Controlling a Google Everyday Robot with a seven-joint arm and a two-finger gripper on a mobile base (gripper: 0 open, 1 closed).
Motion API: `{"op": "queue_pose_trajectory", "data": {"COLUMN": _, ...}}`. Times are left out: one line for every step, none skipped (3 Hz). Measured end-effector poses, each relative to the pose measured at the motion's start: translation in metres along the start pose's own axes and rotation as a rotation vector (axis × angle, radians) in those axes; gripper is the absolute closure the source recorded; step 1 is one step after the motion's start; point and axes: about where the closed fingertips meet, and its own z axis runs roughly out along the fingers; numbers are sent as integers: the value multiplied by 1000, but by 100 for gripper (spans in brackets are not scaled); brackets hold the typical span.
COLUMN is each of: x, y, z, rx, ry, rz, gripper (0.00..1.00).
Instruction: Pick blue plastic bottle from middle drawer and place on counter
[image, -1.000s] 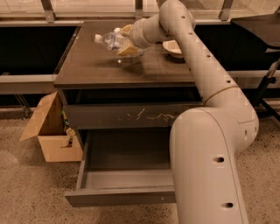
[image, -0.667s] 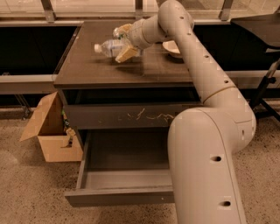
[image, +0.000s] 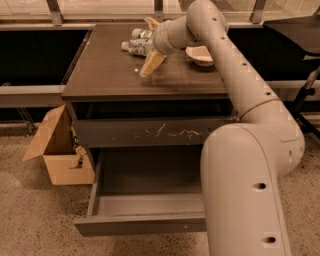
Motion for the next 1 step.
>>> {"op": "queue_pose_trajectory", "data": {"x": 1, "y": -10, "z": -32, "rx": 71, "ry": -12, "rz": 18, "gripper": 0}}
